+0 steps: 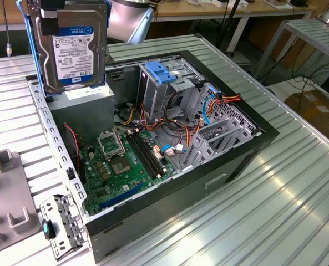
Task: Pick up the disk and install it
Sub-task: 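Pick up the disk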
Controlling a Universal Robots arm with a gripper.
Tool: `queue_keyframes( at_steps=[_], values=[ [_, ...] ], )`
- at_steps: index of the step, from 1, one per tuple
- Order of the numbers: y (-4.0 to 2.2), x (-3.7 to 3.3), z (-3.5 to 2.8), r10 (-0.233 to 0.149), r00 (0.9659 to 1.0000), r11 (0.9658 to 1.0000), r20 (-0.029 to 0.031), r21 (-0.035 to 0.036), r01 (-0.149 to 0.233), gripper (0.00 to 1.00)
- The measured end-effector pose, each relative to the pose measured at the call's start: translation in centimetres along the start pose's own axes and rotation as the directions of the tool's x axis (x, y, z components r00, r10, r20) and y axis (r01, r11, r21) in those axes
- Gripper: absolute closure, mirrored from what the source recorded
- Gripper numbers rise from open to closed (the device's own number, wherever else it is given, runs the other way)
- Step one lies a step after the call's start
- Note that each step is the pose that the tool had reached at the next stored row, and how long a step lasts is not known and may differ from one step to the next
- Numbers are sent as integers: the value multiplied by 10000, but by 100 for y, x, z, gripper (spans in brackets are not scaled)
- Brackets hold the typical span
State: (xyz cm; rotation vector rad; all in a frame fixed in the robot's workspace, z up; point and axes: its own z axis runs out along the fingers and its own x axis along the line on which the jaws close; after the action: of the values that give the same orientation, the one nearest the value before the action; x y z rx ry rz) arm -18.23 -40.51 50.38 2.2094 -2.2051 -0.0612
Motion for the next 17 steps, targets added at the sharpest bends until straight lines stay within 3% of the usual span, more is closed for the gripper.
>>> queue_keyframes(
  at_steps=[4,5,7,10,13,17],
  values=[
    [-42,92,-1,1,10000,10000,1,-1,-1,63],
    [-117,102,-3,1,10000,10000,0,-4,-1,63],
    [-207,104,-6,1,10000,10000,0,-9,-1,63],
    [-462,107,-8,0,10000,10000,0,-11,0,63],
    [-616,107,-6,0,10000,10000,-1,-11,0,63],
    [-652,108,17,1,10000,10000,-8,61,-1,63]
  ],
)
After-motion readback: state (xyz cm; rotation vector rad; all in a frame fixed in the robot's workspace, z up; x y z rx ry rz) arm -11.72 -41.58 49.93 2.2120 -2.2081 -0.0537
